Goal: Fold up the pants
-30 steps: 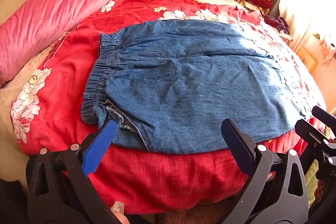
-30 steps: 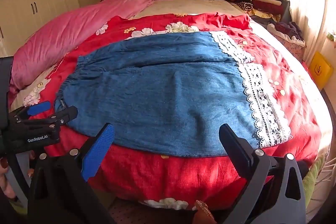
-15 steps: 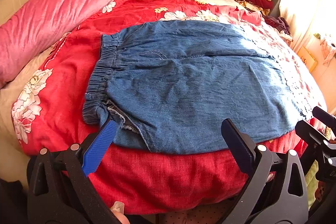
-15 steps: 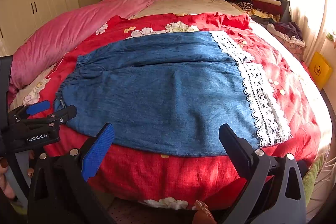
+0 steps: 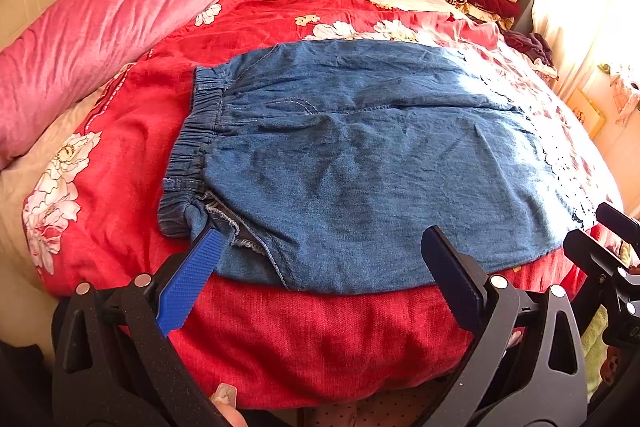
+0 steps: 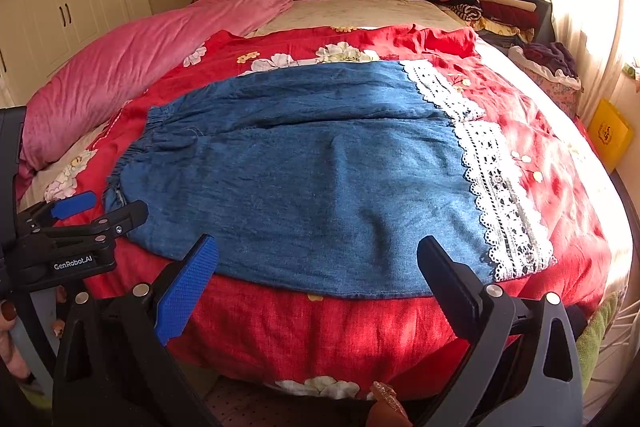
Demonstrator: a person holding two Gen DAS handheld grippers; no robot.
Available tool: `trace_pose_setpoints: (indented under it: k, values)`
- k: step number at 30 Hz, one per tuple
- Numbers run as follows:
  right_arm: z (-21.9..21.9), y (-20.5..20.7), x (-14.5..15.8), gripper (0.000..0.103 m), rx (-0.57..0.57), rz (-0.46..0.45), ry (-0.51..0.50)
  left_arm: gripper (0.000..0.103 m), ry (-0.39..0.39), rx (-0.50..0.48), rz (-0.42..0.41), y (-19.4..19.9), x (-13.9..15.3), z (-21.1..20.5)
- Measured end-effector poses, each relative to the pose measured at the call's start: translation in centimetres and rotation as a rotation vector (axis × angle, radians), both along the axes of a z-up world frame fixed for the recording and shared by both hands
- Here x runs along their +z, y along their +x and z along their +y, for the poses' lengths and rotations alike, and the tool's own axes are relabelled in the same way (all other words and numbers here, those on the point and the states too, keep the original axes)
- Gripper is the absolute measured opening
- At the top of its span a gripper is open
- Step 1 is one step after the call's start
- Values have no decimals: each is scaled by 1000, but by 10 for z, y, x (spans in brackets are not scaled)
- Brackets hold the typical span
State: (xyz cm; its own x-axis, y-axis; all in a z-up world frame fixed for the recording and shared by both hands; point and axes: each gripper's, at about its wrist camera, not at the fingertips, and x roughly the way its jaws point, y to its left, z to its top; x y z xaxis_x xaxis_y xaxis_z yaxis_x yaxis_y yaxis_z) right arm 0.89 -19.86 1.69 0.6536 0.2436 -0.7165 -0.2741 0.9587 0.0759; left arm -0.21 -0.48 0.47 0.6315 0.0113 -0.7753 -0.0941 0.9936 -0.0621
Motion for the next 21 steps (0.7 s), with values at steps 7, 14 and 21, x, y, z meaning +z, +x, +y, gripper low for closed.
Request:
trace_pose_setpoints:
  k: [7, 14, 21]
  values:
    - [2, -1, 1, 99, -1, -5, -2, 94, -1, -1, -1, 0, 1, 4]
    - [2, 0, 2, 99, 2, -7, -3, 94, 2, 5, -5, 3, 3, 10]
    - [3, 11, 9, 99, 4, -16, -3, 94, 6, 31, -16, 11, 7, 20]
